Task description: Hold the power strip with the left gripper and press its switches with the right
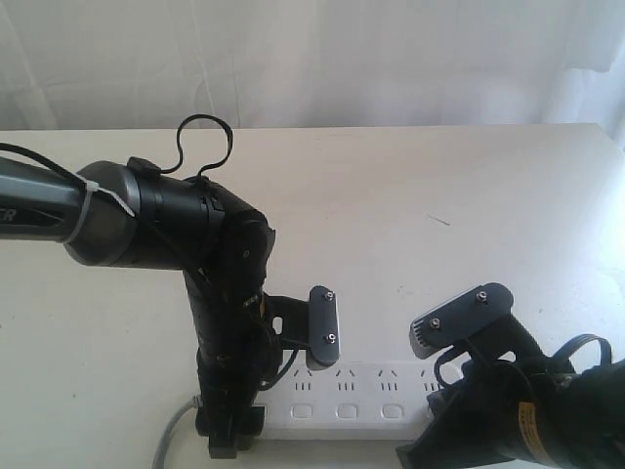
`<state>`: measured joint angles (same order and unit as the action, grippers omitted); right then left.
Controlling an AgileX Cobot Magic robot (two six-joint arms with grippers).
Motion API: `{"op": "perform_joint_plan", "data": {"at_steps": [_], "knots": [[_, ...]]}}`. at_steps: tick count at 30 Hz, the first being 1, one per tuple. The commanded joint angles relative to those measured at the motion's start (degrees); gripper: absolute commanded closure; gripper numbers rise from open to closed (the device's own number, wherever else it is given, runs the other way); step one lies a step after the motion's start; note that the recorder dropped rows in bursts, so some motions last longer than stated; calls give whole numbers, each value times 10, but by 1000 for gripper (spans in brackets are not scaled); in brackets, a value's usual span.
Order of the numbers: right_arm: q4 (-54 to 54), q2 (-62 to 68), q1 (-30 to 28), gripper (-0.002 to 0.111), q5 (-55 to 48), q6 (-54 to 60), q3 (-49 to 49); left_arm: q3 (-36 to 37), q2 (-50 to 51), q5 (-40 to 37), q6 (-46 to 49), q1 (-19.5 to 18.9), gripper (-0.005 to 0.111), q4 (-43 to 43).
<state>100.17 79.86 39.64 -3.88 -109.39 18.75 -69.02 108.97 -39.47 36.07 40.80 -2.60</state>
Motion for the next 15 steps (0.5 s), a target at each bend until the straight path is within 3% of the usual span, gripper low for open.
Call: {"op": "perform_joint_plan", "data": {"at_steps": [1,8,15], "knots": [[-5,24,-1,108,-14,-3,-22,4,-4,-21,-11,-1,107,13],[-2,-1,-1,108,-50,1,-15,4,-4,-21,-11,-1,107,13],[-2,-148,-1,108,-53,4,16,4,-4,-21,-11,-1,107,13]]}}
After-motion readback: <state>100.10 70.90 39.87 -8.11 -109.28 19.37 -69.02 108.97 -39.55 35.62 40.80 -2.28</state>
